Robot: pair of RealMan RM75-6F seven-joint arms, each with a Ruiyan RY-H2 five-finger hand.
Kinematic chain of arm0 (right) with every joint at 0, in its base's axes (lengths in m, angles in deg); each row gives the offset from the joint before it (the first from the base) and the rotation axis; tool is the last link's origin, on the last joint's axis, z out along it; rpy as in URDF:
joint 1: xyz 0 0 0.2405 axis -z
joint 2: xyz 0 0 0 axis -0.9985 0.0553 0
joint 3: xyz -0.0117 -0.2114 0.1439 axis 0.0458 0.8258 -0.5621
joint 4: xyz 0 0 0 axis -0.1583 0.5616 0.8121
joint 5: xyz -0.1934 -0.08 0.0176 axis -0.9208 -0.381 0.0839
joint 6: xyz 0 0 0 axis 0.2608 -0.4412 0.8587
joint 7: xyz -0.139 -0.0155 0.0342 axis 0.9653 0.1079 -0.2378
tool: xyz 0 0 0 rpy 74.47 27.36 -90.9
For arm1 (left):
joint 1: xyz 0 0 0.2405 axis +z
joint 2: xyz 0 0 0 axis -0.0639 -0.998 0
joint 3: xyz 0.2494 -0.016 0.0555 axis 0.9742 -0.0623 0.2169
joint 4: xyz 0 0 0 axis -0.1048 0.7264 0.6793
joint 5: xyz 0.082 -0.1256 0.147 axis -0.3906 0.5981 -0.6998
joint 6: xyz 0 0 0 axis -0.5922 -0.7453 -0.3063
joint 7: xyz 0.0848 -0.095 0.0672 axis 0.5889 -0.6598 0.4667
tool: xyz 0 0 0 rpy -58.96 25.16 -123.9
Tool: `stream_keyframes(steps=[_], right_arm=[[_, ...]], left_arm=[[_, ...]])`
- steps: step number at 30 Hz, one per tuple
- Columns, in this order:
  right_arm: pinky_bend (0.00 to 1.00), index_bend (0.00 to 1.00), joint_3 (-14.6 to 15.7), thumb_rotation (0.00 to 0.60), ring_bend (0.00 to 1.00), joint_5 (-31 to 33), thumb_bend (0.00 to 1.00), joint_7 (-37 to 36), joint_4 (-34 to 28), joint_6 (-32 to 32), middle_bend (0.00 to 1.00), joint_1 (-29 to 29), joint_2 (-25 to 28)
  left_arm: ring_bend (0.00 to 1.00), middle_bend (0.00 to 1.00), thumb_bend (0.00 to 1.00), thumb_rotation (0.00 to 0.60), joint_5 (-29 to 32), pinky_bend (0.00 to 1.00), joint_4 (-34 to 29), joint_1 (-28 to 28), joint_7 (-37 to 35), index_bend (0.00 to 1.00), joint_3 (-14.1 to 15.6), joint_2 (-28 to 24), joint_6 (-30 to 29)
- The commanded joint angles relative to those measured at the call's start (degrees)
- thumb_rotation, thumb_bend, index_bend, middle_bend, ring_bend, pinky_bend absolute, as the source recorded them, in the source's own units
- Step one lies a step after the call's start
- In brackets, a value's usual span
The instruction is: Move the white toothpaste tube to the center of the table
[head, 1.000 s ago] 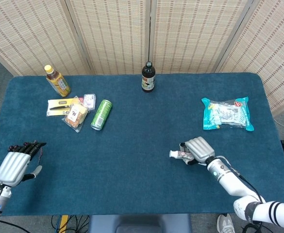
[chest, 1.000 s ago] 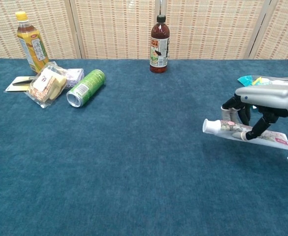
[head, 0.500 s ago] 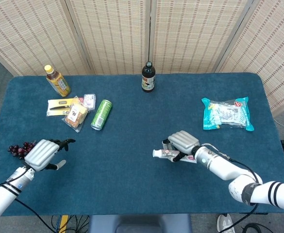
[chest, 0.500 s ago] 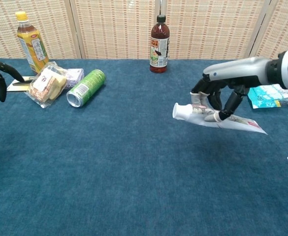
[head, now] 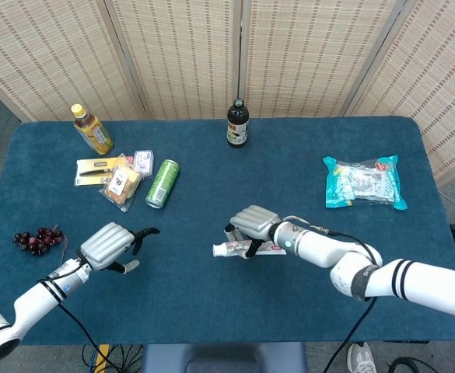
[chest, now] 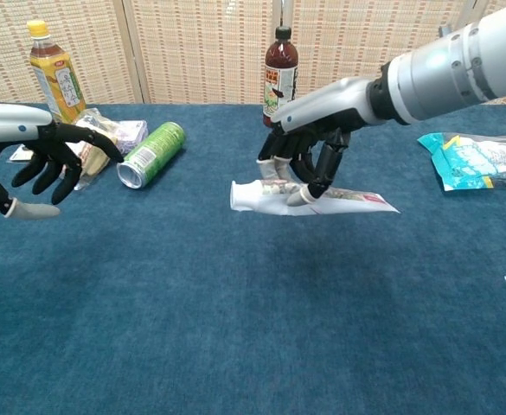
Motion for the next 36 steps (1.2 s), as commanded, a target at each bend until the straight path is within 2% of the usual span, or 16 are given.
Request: stream_keyframes(steps=[1,13,36], right_arm=[[0.42,0.77,0.27,0.6,0.56,0.61,1.0,-0.39,1.75,-0.69,0.72,-1.79,-1.83],[0.42,0.78,2.63,0.6,0.56,3.02,1.0,-1.18,7.27,-1.81,0.72,-7.01,-6.86],[0.43,0.79,5.65,0.6,0.57,5.46,1.0,-1.83,9.26,-0.39,0.73,-10.2,-9.02]], left_arm=[[0.58,0.58,0.29,0.6,-0.75,0.63,0.08,-0.95,-0.62,0.14,0.21,0.87,-0.14],[0.58,0.58,0.29,0.6,-4.22,0.63,2.17,-4.81,-2.69,0.14,2.11,5.21,-1.04],[0.58,0.58,0.29,0.6,-4.39,0.63,5.58,-8.91,-2.84,0.14,5.21,9.27,-0.04]])
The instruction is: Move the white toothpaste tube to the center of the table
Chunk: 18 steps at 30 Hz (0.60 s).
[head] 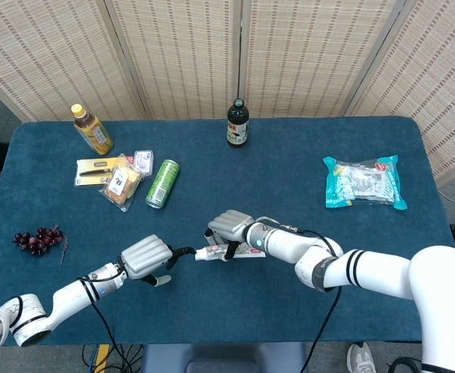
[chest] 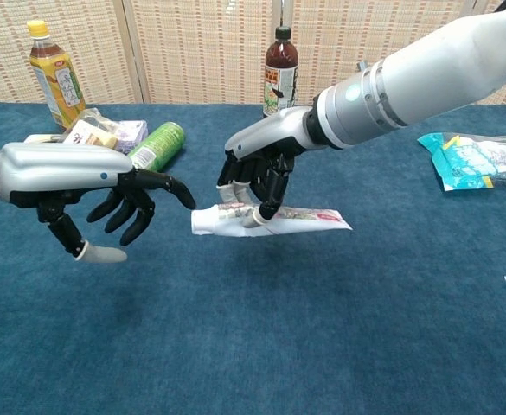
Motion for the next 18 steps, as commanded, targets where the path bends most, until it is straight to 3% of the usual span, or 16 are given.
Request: stream_keyframes(steps=[1,18], right_arm=[[0.43,0.79,0.2,0.6,0.57,0.17,1.0,-0.08,0.19,-0.04,0.73,-0.22,-0.11],[0.44,0.88,0.45,0.6,0.62,-0.39,1.0,-0.75,0.93,0.81,0.79,-0.36,-1.01]], left_arm=[[0.58,0.58,0.29,0.6,0.13,0.63,0.31,-0.3,0.05,0.14,0.25,0.33,0.16],[0.58,0.58,0.29,0.6,1.38,0.63,2.21,-1.41,0.87,0.2,1.62,1.75,0.29]])
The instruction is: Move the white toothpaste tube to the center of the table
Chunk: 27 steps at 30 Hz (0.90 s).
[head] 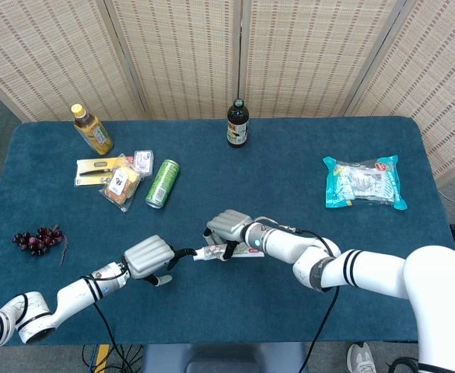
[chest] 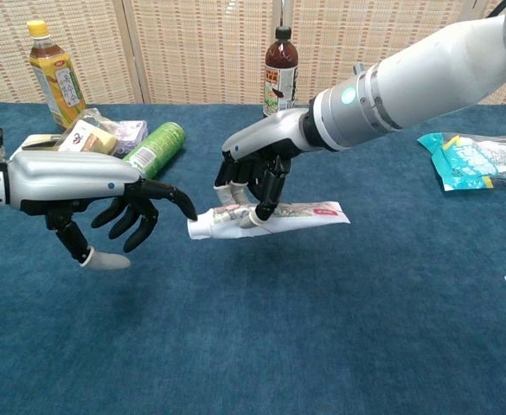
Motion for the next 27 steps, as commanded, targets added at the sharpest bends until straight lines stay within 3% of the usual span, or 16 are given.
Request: stream_keyframes(steps=[1,27], right_arm=[[0.44,0.88,-0.02,0.6,0.62,-0.21,1.0,-0.09,0.15,-0.06,0.79,0.02,-0.12],[0.46,0.95,-1.19,0.6,0.67,-3.22,1.0,-1.97,-0.04,1.81,0.83,2.23,-0.14]], left_arm=[[0.58,0.58,0.29,0.6,0.17,0.64,0.19,-0.04,0.13,0.21,0.16,0.14,0.01],[0.57,0.58,0.29,0.6,1.72,0.64,-0.39,-0.79,1.78,0.21,1.66,-0.15,1.19]])
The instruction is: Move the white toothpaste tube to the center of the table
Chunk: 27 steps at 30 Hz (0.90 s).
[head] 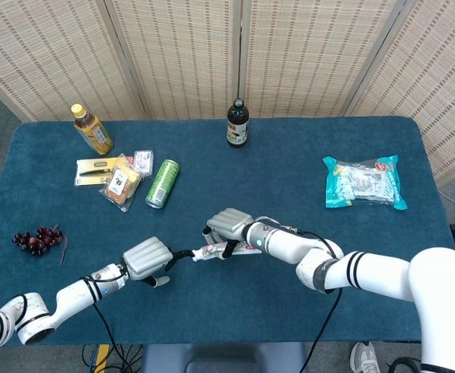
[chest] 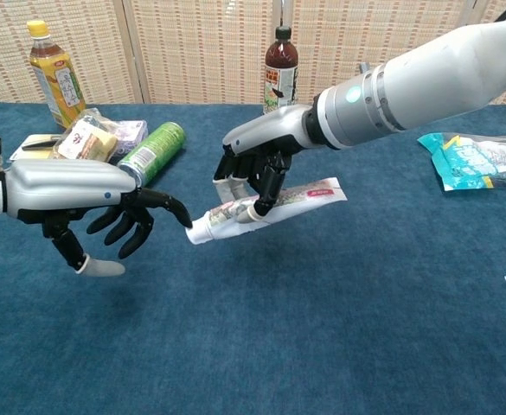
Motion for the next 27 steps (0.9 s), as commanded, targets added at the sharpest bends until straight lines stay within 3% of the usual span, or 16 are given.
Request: stream_keyframes(steps=[1,27], right_arm=[[0.46,0.95,-0.11,0.6,0.67,-0.25,1.0,-0.13,0.06,0.12,0.83,0.14,-0.05],[0.46,0.95,-1.94,0.6,0.68,-3.6,1.0,-3.53,-0.32,2.58,0.83,2.7,0.06]], left_arm=[[0.57,0.58,0.29,0.6,0.05,0.64,0.02,-0.03,-0.04,0.21,0.03,0.06,-0.02],[0.56,0.57,0.29,0.6,0.58,0.64,0.85,-0.63,-1.58,0.2,0.56,0.91,0.33]])
